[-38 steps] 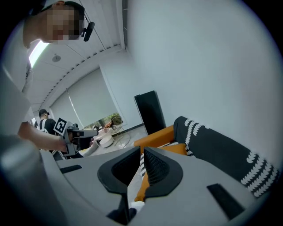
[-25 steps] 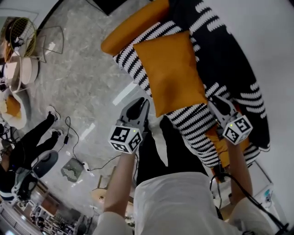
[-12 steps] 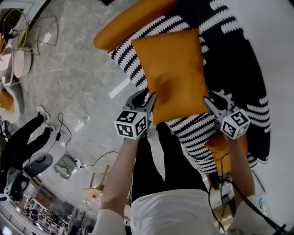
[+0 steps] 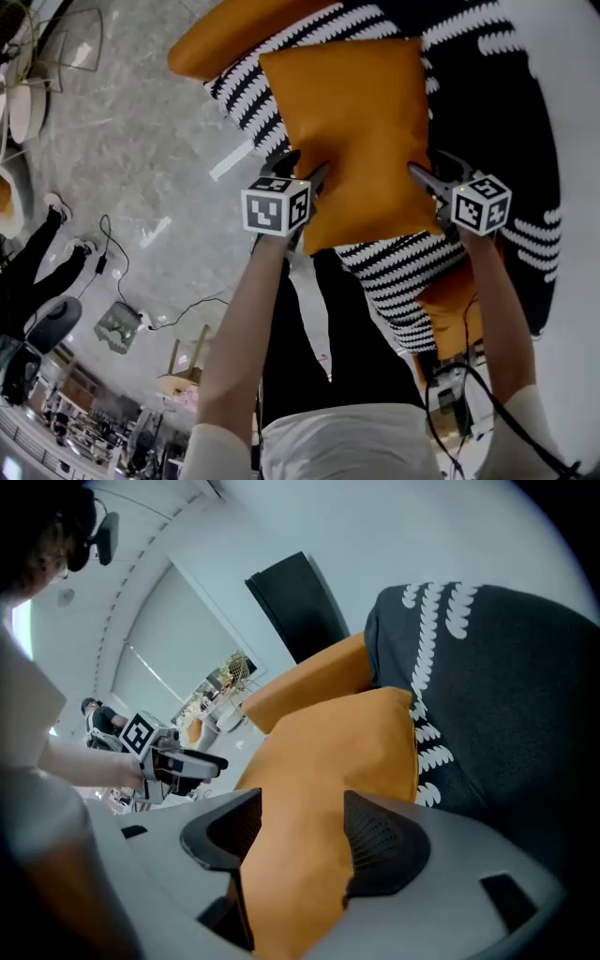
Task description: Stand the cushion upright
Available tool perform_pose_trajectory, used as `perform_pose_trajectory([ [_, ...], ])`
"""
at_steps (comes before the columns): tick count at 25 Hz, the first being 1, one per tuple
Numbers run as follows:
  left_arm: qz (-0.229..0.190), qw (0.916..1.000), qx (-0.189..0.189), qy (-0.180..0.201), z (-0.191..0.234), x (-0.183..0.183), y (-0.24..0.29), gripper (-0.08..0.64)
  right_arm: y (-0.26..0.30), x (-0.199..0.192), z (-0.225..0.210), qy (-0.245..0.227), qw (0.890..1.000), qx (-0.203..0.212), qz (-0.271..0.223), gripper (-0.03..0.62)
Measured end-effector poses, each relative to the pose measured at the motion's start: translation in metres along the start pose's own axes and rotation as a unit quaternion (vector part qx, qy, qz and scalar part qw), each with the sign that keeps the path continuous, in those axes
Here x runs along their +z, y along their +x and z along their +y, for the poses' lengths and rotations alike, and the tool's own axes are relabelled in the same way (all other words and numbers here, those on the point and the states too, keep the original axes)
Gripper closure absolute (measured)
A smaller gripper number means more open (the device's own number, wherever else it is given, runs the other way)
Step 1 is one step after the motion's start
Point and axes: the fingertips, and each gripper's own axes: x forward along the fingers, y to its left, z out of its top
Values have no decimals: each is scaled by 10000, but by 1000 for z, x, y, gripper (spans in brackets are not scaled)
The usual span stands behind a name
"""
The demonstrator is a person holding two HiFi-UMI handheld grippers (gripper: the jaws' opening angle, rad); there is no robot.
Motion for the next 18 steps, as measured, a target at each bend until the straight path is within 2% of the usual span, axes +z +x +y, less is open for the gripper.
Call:
perform_pose_trajectory([
  [3, 106, 9994, 103, -328, 19, 1, 16, 196, 19, 1, -22, 144, 9997, -103, 195, 271],
  [6, 302, 9968, 29, -736, 27, -4, 32, 96, 33, -6, -41, 545, 9975, -155, 422, 238],
  [9, 846, 9928, 163, -837, 35, -24, 49, 77, 50, -27, -51, 857, 9931, -150, 785, 204],
  [11, 1032, 9898, 240, -951, 37, -34, 58, 117, 60, -37, -52, 943, 9911, -138, 927, 206],
  [13, 985, 9901, 287, -959, 34, -37, 62, 173, 64, -40, -51, 770, 9915, -290, 1010, 215],
  [16, 832, 9931, 280, -771, 29, -32, 58, 263, 66, -38, -46, 296, 9917, -602, 1094, 289],
  [18, 827, 9943, 322, -584, 27, -32, 54, 314, 67, -38, -37, 27, 9919, -640, 1099, 355],
])
